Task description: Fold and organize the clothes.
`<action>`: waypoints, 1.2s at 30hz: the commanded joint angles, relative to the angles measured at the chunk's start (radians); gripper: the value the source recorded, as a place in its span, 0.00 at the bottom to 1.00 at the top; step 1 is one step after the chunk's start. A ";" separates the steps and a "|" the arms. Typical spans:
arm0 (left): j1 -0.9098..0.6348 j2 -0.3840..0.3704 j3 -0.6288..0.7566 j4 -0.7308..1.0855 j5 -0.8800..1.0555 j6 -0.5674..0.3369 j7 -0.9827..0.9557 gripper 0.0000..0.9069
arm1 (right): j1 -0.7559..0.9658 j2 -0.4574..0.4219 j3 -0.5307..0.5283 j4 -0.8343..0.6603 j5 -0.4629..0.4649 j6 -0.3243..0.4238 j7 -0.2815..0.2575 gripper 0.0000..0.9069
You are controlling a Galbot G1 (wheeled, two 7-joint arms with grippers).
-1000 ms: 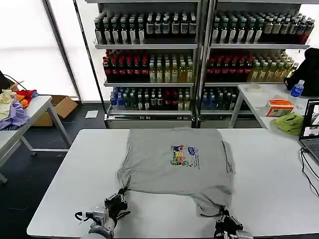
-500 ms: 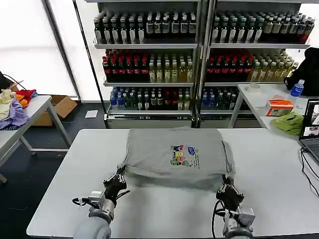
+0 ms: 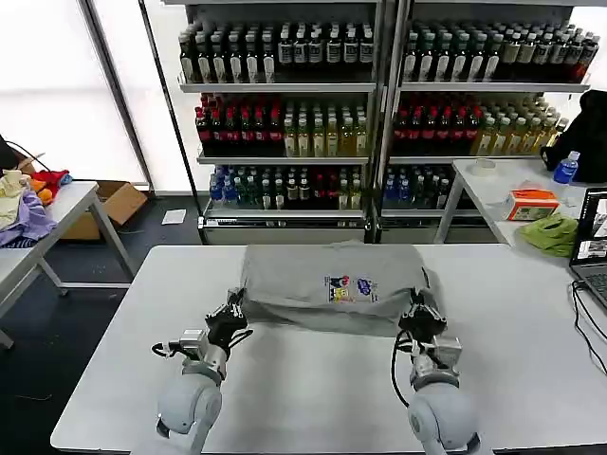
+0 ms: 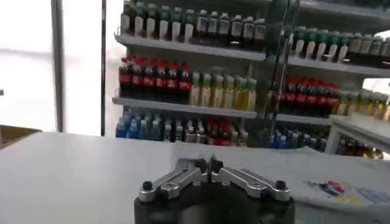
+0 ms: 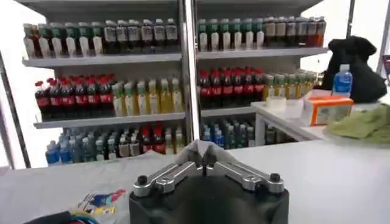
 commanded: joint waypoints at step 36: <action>0.034 0.019 -0.015 -0.087 -0.014 0.134 -0.071 1.00 | -0.013 -0.014 -0.014 0.035 0.266 -0.037 0.188 1.00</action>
